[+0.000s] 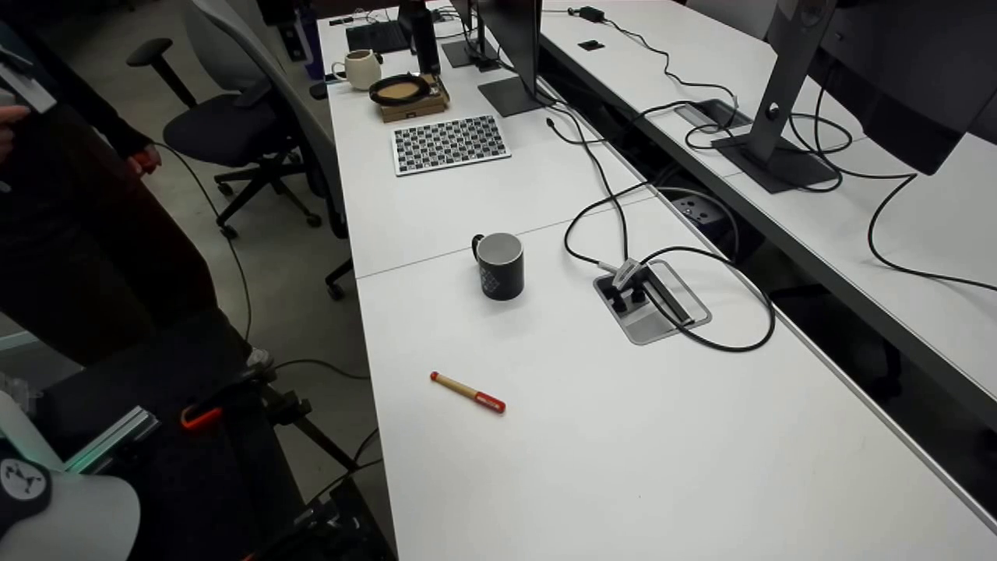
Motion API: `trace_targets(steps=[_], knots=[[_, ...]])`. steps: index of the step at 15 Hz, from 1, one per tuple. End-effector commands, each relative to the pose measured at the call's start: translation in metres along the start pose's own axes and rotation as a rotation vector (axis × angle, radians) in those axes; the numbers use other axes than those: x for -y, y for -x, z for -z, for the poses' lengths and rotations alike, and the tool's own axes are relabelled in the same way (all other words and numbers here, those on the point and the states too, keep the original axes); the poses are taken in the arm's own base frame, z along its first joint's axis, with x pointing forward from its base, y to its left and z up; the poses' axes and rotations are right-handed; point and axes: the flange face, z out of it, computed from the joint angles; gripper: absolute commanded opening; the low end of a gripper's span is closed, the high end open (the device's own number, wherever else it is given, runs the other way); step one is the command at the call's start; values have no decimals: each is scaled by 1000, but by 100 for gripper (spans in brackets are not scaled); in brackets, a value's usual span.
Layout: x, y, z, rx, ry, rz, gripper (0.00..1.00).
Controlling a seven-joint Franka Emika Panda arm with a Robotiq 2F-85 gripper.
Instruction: Pick up the cup and put it on the right side of the table
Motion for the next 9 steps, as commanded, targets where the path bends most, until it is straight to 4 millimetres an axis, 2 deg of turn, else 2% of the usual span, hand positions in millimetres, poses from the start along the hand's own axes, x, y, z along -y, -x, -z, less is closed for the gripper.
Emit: trace_targets(steps=[1, 6, 7, 9], knots=[[4, -17, -39, 8, 41, 6, 100], [14, -35, -78, 36, 122, 38, 100], [4, -25, -69, 30, 101, 48, 100], [7, -30, -79, 45, 113, 47, 100]])
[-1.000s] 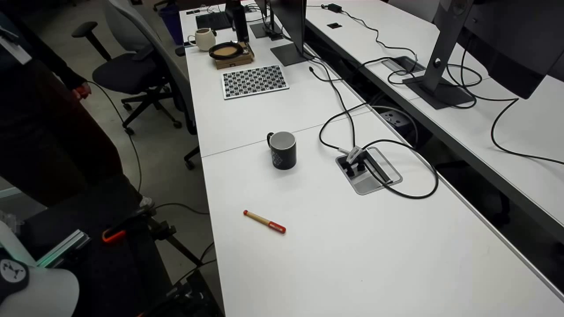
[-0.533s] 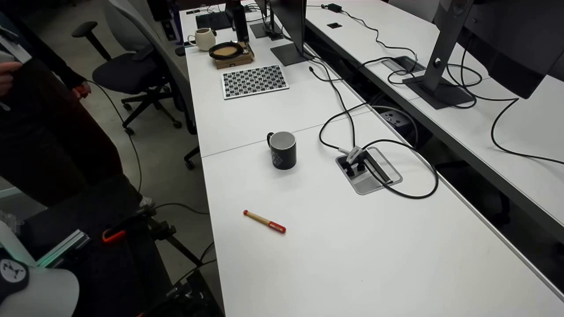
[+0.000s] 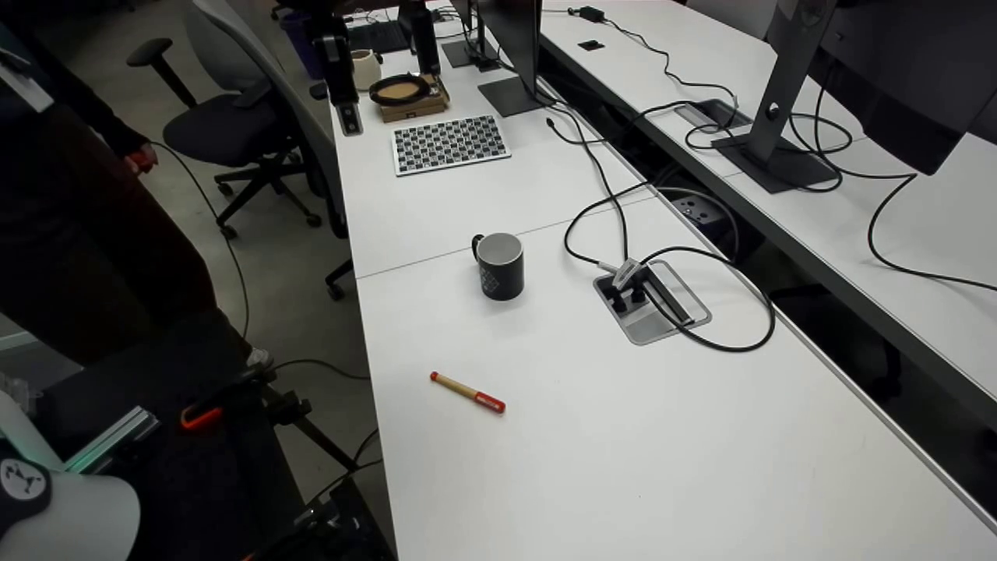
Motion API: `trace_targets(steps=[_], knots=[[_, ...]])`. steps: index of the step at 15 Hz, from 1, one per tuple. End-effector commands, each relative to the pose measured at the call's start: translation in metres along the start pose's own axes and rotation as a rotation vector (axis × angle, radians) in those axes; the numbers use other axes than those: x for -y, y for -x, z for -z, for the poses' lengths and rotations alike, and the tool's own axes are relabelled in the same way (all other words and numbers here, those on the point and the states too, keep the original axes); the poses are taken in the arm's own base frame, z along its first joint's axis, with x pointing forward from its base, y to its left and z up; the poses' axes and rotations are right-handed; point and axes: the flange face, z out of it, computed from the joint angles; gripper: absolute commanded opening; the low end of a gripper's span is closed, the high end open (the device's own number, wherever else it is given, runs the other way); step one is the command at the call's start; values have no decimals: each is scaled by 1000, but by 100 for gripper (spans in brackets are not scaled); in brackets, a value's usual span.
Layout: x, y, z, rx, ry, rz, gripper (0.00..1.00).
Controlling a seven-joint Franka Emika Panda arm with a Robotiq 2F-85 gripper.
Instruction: Pick up the cup and put it on the right side of the table
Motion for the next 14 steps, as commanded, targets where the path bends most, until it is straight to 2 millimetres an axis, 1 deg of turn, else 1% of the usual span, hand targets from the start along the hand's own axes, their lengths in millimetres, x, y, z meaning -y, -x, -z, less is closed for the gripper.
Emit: trace_targets(steps=[1, 3, 4, 5, 6, 10, 11, 14], knots=[[1, -2, -1, 3, 1, 1, 100], [2, -3, 0, 1, 1, 1, 100], [-3, -1, 3, 19, -4, -6, 100], [-5, -4, -2, 37, 6, 20, 100], [-3, -9, -12, 74, 2, 65, 100], [10, -24, -67, 193, 36, 243, 100], [14, -27, -82, 216, 71, 270, 100], [25, -41, -115, 231, 147, 312, 100]])
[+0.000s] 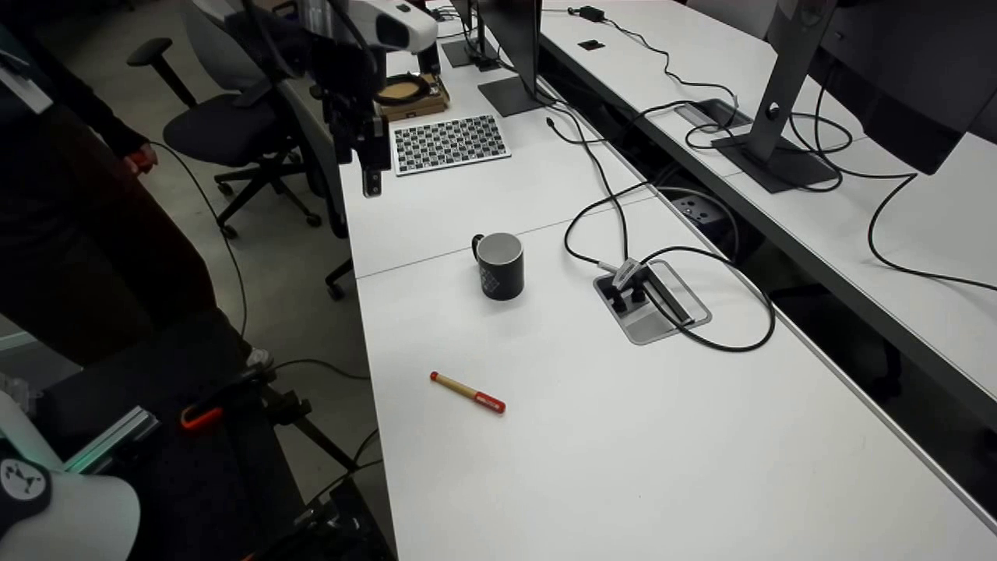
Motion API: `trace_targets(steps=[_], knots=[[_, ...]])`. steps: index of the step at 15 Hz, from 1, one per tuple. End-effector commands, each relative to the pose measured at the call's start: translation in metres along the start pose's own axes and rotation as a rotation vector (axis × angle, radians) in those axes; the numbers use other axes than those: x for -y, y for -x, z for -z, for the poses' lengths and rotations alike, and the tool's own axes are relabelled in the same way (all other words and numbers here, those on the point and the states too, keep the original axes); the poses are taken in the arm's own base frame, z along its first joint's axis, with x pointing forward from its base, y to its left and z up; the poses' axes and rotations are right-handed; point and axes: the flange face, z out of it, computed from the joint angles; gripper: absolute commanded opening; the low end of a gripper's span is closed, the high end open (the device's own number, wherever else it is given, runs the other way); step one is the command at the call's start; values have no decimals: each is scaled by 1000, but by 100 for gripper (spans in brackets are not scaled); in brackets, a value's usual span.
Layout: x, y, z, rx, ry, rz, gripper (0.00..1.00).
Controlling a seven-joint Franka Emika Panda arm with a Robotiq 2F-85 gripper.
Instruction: Pick up the cup and put it on the right side of the table
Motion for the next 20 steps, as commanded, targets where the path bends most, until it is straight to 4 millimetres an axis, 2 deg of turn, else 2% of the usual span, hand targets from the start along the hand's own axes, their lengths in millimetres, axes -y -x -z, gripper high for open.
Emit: trace_targets(steps=[1, 7, 13, 16, 17, 20], knots=[[11, -40, -30, 40, 93, 30, 100], [-2, -93, -58, 11, 187, -169, 100], [-26, -135, -81, 26, 127, -426, 100], [-34, -144, -93, 68, 120, -492, 100], [-34, -132, -89, 40, 121, -441, 100], [-37, -139, -96, 56, 125, -464, 100]])
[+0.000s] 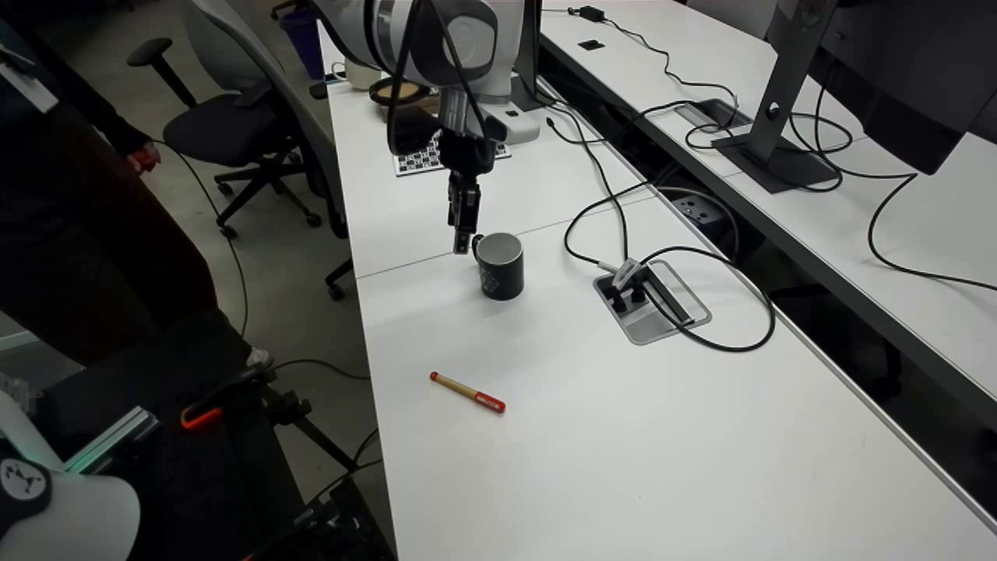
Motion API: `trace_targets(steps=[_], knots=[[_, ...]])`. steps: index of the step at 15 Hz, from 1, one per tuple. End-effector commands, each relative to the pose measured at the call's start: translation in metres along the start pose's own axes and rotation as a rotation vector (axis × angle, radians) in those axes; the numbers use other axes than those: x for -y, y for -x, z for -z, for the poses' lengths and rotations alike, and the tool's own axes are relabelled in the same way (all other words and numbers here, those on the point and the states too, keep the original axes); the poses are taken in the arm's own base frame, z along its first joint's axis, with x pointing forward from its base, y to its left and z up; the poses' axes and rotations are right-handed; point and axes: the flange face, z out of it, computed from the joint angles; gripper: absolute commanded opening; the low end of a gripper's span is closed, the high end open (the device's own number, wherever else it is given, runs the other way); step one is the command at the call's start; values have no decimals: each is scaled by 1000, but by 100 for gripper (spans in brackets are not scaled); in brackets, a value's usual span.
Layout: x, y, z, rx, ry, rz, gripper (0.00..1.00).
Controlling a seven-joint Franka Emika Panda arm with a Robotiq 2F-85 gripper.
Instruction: Pick up the cup and put it on the right side of the table
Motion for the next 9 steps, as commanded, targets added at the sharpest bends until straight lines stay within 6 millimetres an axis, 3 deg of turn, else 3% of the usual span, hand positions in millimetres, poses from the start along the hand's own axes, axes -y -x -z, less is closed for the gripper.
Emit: trace_targets(steps=[1, 4, 9], knots=[[1, -1, 1, 1, 1, -1, 100], [1, -5, 2, 9, -139, 136, 100], [-13, -35, -16, 48, -335, 290, 100]])
